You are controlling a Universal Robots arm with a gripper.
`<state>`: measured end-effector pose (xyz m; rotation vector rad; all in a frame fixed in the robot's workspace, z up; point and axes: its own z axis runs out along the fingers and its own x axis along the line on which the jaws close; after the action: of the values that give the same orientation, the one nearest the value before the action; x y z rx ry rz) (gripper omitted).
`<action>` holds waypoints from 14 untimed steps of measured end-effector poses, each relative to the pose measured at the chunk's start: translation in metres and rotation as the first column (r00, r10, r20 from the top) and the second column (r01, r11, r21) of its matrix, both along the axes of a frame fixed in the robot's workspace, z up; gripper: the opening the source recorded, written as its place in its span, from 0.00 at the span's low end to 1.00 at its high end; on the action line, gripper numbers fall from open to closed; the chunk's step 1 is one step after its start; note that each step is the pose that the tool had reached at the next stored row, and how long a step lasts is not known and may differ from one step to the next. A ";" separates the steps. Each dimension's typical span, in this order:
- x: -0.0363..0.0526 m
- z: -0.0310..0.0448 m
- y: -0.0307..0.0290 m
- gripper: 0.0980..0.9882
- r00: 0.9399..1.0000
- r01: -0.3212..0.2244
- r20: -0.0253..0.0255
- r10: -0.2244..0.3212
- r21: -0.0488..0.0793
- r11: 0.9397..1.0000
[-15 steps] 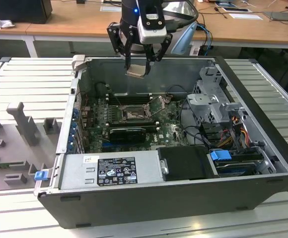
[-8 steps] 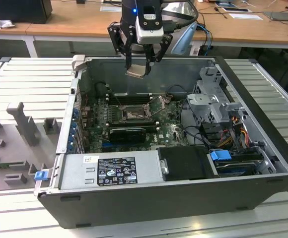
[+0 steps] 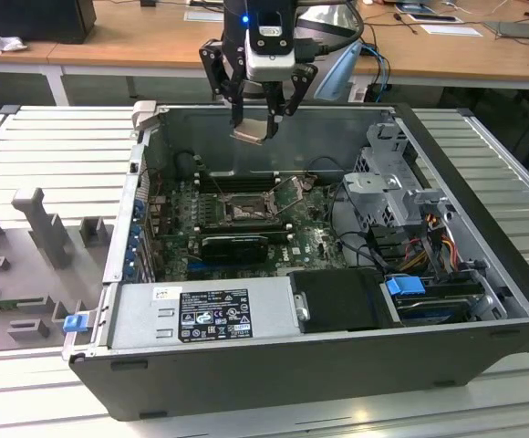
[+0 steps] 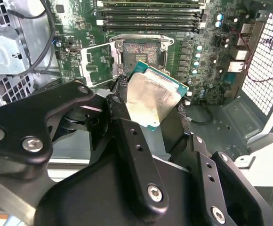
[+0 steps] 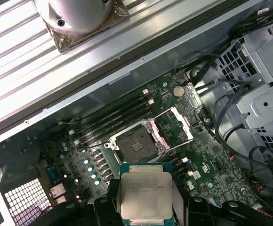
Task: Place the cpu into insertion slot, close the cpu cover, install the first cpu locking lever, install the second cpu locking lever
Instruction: 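Place the cpu into insertion slot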
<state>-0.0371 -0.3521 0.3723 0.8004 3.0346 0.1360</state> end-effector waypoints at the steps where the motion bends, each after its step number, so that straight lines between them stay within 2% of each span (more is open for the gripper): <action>1: 0.0000 0.0000 0.0000 0.48 1.000 0.010 0.000 -0.010 0.000 1.000; 14: 0.0000 -0.0016 0.0000 0.48 0.996 0.086 0.000 -0.086 -0.001 0.996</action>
<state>-0.0371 -0.3521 0.3707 0.9289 2.9936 0.1340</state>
